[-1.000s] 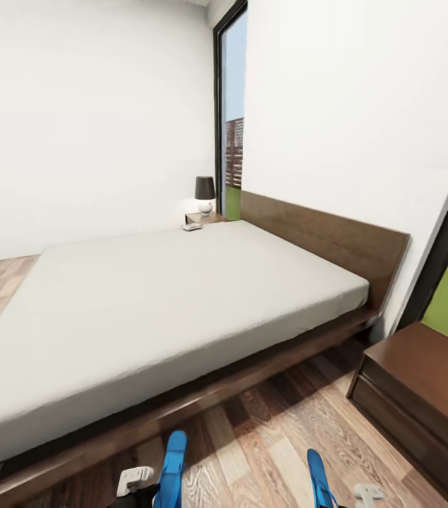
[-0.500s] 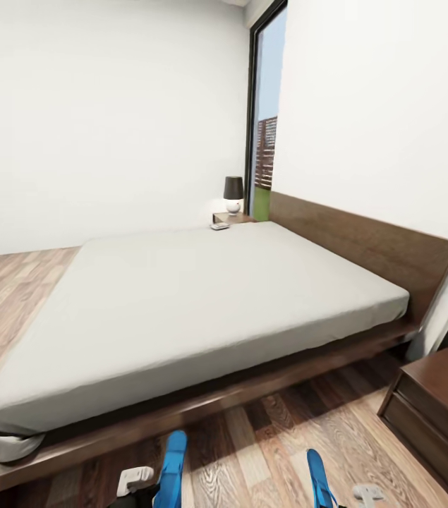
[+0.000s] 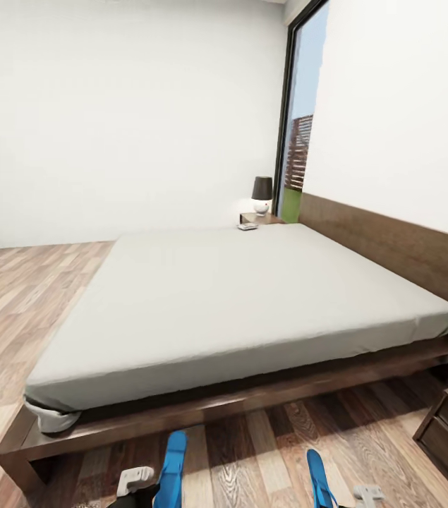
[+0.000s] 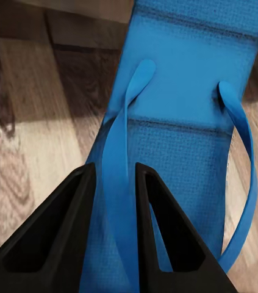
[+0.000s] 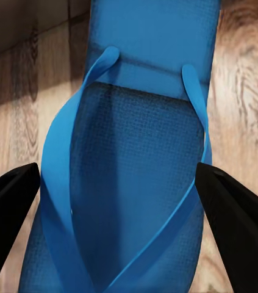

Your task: In the bedroom, move the book from the bed onto either nightstand, and place the two sandals side by side next to the bed.

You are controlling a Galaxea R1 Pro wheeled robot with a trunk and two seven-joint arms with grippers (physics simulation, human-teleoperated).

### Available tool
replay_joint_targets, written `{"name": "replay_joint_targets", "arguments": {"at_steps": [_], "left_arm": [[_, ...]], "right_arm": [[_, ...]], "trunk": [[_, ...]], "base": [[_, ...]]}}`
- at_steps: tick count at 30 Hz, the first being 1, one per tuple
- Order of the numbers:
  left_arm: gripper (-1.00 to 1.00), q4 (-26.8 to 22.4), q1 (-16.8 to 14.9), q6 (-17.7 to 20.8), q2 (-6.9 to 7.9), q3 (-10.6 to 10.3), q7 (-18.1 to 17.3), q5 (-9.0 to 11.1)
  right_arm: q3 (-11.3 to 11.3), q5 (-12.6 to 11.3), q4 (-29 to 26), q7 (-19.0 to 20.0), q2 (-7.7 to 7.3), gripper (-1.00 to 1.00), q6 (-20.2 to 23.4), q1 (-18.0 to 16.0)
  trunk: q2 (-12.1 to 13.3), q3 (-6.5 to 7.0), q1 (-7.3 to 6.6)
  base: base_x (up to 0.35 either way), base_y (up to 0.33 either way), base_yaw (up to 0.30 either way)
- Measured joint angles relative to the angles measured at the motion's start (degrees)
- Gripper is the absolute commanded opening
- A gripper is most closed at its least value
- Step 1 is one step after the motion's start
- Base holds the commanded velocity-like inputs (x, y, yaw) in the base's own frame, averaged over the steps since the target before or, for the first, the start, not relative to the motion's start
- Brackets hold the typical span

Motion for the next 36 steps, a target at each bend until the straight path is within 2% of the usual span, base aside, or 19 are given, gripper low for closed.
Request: {"name": "replay_joint_targets", "arguments": {"at_steps": [27, 36], "left_arm": [[-1.00, 0.00, 0.00, -0.05, 0.01, 0.00, 0.00, 0.00], [-1.00, 0.01, -0.01, 0.00, 0.03, 0.01, 0.01, -0.02]], "right_arm": [[0.00, -0.09, 0.00, 0.01, 0.00, -1.00, 0.03, 0.00], [0.00, -0.08, -0.01, 0.03, -0.01, -1.00, 0.02, 0.01]], "trunk": [[0.00, 0.00, 0.00], [0.00, 0.00, 0.00]], "base": [[0.000, 0.000, 0.266], [0.000, 0.000, 0.057]]}}
